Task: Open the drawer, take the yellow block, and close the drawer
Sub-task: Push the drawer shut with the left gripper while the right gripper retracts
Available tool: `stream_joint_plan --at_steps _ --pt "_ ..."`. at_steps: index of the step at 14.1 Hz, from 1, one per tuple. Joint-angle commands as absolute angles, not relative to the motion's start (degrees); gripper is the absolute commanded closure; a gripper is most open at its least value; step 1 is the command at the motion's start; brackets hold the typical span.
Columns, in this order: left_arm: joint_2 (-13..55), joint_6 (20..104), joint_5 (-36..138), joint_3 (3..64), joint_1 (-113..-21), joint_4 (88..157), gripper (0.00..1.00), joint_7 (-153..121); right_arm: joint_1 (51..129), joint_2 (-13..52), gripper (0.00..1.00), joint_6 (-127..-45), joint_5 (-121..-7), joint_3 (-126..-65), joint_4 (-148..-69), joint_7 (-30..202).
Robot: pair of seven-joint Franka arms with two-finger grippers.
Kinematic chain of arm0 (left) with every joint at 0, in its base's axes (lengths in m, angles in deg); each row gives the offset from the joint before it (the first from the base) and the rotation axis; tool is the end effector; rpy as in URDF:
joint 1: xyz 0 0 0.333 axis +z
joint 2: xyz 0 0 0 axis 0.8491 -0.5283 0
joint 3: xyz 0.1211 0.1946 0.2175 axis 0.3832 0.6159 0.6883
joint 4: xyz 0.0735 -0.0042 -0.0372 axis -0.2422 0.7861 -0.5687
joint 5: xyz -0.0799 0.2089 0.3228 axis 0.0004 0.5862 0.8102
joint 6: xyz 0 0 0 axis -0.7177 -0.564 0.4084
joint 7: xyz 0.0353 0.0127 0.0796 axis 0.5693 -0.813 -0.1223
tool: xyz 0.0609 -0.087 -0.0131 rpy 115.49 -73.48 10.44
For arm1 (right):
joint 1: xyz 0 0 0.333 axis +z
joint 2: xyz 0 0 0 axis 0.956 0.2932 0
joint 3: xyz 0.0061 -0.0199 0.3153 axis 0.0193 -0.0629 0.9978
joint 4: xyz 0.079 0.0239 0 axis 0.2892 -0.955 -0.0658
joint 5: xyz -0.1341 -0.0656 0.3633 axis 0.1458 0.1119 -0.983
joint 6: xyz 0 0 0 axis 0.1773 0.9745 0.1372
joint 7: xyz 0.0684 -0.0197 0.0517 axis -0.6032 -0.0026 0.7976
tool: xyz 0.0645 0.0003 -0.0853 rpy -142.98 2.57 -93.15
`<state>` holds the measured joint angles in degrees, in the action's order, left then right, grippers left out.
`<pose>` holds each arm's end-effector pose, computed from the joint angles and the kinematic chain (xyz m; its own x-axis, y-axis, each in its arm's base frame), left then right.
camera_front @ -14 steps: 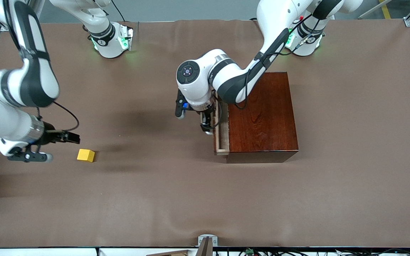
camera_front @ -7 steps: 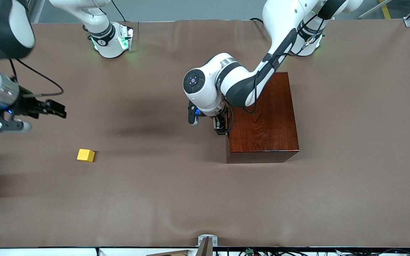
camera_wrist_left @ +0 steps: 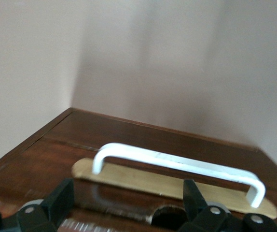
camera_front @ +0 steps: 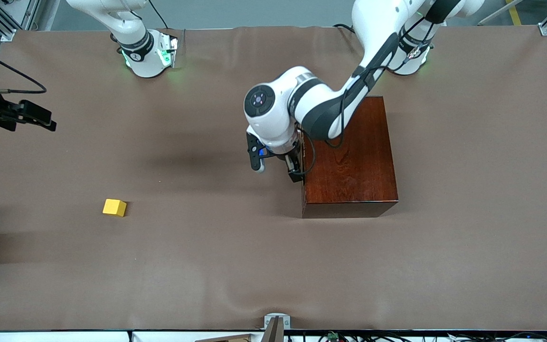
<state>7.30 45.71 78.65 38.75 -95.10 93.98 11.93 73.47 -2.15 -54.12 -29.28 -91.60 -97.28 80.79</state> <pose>0.5172 -0.5068 0.3615 0.2849 -0.9374 -0.2002 -0.9577 -0.2693 -0.1019 0.5510 -0.0081 0.6210 0.9949 -0.0239 -0.0975 -0.0272 -0.9991 -0.0327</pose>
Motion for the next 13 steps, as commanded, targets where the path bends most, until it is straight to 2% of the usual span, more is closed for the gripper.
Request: stream_joint_plan --at_steps 1,5,11,13 --pt "14.66 45.68 79.40 38.70 -94.24 95.58 0.00 -4.57 72.51 -4.65 0.00 -52.82 -29.17 -90.23 -97.54 81.46" --pt "20.56 42.88 78.43 39.05 -91.97 95.93 0.00 -29.58 72.25 -4.65 0.00 -55.53 -28.81 -90.41 -97.46 81.54" --pt "29.96 35.95 70.89 38.52 -77.39 96.72 0.00 -29.44 72.07 -4.21 0.00 -55.54 -28.73 -90.50 -97.55 81.46" --pt "34.18 32.77 67.45 38.87 -73.16 99.25 0.00 -28.57 71.98 -4.21 0.00 -55.45 -28.64 -90.50 -97.63 81.46"
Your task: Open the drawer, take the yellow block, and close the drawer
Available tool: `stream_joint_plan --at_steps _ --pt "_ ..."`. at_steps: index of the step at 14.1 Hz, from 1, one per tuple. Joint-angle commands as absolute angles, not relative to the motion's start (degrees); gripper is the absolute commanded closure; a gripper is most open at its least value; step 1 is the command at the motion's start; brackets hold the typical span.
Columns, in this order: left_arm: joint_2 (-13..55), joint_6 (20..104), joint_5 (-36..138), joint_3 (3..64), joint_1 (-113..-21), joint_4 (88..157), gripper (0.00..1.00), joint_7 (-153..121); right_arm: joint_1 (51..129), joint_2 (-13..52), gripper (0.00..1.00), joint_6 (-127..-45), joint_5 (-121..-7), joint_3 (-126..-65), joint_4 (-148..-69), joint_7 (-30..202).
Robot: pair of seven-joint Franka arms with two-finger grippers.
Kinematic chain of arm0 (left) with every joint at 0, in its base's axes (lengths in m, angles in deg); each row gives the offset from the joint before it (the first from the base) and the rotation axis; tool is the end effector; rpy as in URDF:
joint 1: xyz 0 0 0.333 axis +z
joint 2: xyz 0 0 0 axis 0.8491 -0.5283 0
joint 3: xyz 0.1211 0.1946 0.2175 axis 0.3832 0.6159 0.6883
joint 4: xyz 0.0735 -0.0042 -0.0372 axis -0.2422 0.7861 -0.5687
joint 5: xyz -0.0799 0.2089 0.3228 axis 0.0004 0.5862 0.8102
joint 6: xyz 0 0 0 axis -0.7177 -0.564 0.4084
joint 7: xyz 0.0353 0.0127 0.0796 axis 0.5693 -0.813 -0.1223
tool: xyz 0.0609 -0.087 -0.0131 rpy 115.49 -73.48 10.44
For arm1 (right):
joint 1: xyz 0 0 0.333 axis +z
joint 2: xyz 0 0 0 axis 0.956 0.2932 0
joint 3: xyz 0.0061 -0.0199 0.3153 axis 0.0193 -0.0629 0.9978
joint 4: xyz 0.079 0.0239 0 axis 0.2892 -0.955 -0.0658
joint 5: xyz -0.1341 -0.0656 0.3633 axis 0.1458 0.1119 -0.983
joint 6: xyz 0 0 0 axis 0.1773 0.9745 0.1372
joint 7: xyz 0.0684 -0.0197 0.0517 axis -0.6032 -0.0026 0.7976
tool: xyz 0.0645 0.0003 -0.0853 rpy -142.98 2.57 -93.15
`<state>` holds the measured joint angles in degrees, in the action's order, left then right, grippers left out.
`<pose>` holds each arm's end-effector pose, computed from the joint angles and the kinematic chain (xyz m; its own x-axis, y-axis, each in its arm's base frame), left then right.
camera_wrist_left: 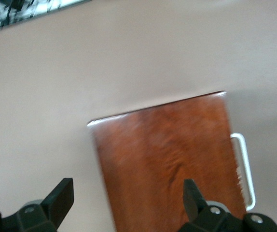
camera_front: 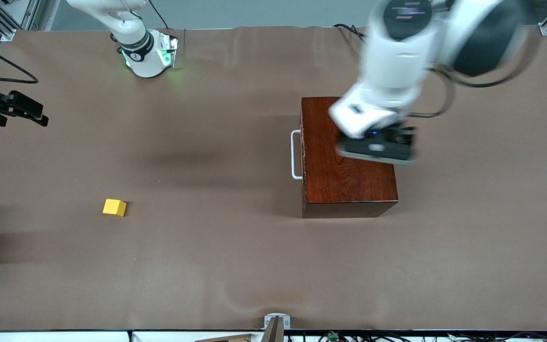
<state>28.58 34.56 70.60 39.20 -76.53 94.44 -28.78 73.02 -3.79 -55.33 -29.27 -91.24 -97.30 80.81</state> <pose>0.5761 -0.2926 0.5945 0.9811 -0.1863 0.0517 -0.1799 -0.9776 -0.1095 0.5449 -0.0091 0.6382 0.9985 -0.0259 -0.0483 -0.0275 -0.9991 -0.0337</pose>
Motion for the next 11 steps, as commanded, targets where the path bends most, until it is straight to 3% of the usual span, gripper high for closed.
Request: stream_joint_plan --at_steps 1,3,8,11 --pt "37.33 32.76 66.83 39.14 -71.49 102.23 0.00 -27.08 71.90 -4.21 0.00 -55.36 -28.64 -90.50 -97.63 81.54" --pt "43.14 33.64 66.12 39.49 -68.50 108.73 0.00 -23.56 71.81 -4.21 0.00 -55.10 -28.55 -90.59 -97.63 81.54" --pt "53.34 41.36 60.42 52.03 -68.39 123.15 0.00 -14.25 71.98 -4.21 0.00 -55.10 -28.55 -90.59 -97.63 81.46" --pt "54.41 42.52 59.79 53.55 -67.44 124.67 0.00 -14.15 71.98 -4.21 0.00 -55.01 -28.29 -90.59 -97.63 81.46"
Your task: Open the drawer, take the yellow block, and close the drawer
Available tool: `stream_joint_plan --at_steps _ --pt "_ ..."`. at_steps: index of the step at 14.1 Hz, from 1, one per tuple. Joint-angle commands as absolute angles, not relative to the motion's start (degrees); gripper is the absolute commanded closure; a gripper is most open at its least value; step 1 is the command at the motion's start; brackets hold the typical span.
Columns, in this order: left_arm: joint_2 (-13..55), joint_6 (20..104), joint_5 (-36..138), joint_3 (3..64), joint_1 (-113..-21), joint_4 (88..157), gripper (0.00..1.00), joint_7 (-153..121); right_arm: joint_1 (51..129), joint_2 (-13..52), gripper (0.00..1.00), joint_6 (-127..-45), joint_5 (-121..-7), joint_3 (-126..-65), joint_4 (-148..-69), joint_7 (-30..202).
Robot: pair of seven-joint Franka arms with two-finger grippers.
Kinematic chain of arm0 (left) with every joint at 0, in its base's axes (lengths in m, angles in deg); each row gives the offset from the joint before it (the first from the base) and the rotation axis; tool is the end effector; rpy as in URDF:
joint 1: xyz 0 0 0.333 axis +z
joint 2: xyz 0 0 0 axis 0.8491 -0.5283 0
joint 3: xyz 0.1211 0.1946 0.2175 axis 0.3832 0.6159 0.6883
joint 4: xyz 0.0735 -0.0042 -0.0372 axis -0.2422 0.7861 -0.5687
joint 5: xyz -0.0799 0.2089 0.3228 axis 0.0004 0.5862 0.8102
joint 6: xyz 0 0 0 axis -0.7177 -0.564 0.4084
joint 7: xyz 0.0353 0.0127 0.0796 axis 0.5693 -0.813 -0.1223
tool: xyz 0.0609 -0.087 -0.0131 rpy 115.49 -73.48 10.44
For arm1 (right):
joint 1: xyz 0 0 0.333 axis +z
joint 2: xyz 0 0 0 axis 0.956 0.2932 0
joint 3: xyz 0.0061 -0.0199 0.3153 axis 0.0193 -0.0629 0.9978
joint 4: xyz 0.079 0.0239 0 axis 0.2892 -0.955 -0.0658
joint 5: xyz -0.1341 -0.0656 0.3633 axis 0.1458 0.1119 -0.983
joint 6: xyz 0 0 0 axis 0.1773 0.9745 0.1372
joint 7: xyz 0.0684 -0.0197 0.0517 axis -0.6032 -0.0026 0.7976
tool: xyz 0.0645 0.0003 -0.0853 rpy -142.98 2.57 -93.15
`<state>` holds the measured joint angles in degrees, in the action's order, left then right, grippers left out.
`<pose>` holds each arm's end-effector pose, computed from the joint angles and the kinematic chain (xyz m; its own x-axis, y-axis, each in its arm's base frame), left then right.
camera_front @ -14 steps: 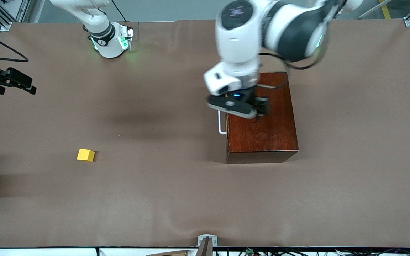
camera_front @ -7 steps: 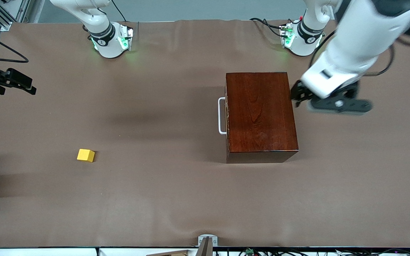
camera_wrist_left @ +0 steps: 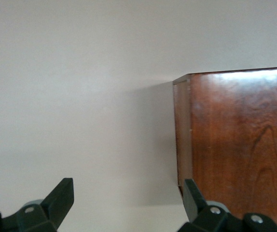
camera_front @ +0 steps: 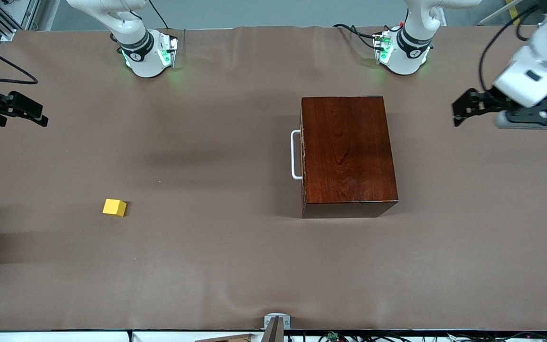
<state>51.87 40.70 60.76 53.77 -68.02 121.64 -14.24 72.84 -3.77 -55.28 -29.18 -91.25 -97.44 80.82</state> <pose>0.5284 -0.0696 0.6143 0.9977 -0.0507 0.0450 -0.0504 -0.9987 -0.0079 0.5449 -0.0111 0.6368 0.9982 -0.0291 -0.0519 -0.0308 -0.9990 -0.0321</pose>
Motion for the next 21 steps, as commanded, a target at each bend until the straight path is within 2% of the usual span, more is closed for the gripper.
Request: stream_joint_plan --at_steps 1,6,10,21 --pt "53.98 42.60 59.79 53.64 -66.56 124.23 0.00 -14.15 71.98 -4.21 0.00 -55.01 -28.02 -90.59 -97.63 81.46" --pt "46.42 43.13 59.97 53.20 -64.26 116.50 0.00 -13.88 72.51 -4.13 0.00 -55.01 -27.93 -90.32 -97.63 81.46" --pt "46.86 42.69 59.79 49.43 -60.93 116.67 0.00 -13.80 72.95 -4.21 0.00 -54.83 -27.23 -90.23 -97.72 81.28" --pt "46.94 42.17 59.79 49.33 -60.92 116.85 0.00 -14.50 73.13 -3.95 0.00 -54.92 -27.32 -90.32 -97.72 80.84"
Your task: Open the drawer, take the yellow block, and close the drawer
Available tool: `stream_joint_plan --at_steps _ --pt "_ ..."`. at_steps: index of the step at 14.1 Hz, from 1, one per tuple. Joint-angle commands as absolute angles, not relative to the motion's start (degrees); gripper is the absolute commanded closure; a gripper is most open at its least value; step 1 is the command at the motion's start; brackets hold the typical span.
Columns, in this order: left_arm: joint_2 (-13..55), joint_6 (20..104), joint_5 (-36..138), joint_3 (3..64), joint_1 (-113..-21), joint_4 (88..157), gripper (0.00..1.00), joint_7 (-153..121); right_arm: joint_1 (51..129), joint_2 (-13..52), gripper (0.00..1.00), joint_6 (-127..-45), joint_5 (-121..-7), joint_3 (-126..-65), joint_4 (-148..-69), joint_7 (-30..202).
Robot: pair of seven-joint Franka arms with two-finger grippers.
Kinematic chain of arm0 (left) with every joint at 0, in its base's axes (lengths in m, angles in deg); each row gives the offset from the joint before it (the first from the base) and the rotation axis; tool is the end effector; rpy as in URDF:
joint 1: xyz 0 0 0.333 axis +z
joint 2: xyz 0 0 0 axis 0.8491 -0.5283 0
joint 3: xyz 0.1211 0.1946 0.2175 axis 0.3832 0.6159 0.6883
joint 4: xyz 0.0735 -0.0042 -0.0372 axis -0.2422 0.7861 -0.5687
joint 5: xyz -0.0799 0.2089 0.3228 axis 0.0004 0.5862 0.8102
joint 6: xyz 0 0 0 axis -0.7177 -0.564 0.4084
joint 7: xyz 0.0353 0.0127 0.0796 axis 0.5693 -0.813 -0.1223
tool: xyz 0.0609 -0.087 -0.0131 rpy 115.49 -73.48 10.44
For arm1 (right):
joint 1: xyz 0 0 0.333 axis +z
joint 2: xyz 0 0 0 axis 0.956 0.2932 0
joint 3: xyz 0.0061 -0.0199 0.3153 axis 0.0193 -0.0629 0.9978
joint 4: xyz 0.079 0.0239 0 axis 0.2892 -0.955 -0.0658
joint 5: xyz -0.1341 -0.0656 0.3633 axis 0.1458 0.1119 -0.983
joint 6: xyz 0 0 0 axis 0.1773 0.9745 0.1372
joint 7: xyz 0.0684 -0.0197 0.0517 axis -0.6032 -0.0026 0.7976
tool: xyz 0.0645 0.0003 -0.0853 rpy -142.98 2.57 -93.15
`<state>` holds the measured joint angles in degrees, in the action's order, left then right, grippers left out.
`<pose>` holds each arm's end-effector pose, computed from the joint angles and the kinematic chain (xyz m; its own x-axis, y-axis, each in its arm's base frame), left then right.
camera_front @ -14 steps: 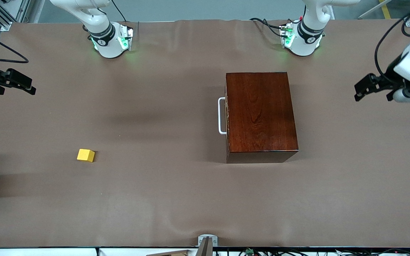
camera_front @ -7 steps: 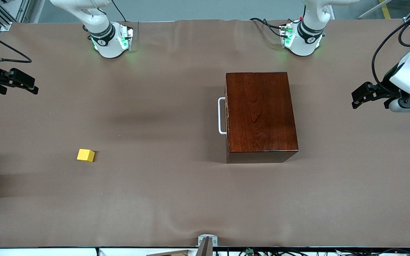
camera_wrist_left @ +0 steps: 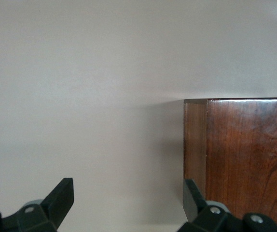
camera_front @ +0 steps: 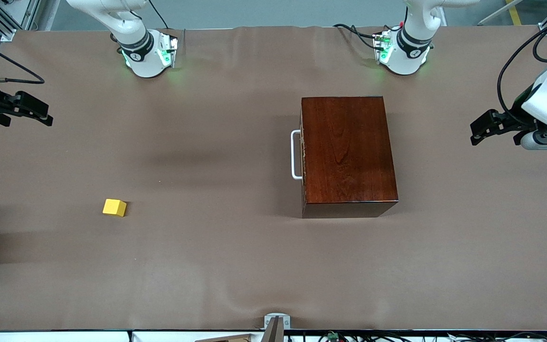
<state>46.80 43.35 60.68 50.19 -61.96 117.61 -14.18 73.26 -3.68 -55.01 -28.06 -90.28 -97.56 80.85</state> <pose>0.5629 -0.0507 0.6040 0.9973 -0.0089 0.0732 -0.0084 -0.9999 -0.0078 0.5449 -0.0001 0.6345 0.9982 -0.0062 -0.0602 -0.0070 -0.9999 -0.0126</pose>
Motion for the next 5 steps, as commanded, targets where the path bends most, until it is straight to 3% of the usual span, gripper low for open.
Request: stream_joint_plan --at_steps 1,5 --pt "46.94 41.99 59.79 49.33 -60.92 116.76 0.00 -14.76 73.13 -3.95 0.00 -54.66 -27.32 -90.32 -97.72 80.49" --pt "46.77 41.99 59.79 49.33 -60.92 116.67 0.00 -15.02 73.21 -3.51 0.00 -54.66 -27.41 -90.41 -97.28 80.49"
